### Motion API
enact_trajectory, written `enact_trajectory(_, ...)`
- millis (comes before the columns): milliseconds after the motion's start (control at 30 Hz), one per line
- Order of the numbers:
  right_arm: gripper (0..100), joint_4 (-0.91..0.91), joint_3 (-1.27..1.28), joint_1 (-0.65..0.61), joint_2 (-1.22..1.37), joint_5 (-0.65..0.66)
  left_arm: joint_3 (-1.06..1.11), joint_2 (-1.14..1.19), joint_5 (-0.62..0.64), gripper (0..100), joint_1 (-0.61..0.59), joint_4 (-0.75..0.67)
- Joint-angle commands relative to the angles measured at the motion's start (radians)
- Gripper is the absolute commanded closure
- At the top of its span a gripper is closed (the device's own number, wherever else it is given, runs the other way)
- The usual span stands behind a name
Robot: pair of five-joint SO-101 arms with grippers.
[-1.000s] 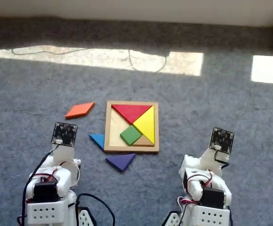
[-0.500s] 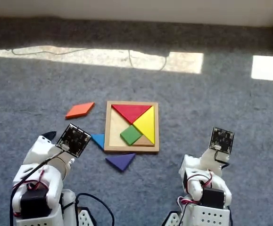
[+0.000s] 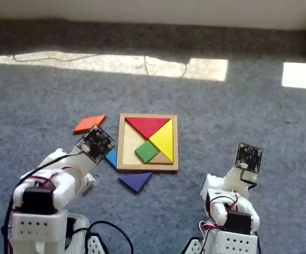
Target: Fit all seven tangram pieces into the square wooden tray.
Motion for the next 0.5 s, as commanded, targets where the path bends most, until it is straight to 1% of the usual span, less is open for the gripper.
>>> enact_trajectory(0, 99.5, -0.007, 0.111, 0.012, -0.012, -0.009, -0.058, 0.139, 0.011, 75, 0.159, -0.038)
enact_trajectory(267, 99.5, -0.007, 0.111, 0.013, -0.012, -0.009, -0.058, 0.407, 0.189, 76, 0.403, -0.227)
enact_trajectory(367, 99.5, -0.007, 0.111, 0.013, -0.012, -0.009, -0.059, 0.527, 0.219, 79, 0.486, -0.304)
enact_trajectory(467, 99.5, -0.007, 0.111, 0.013, -0.012, -0.009, -0.081, 0.644, 0.219, 79, 0.538, -0.356)
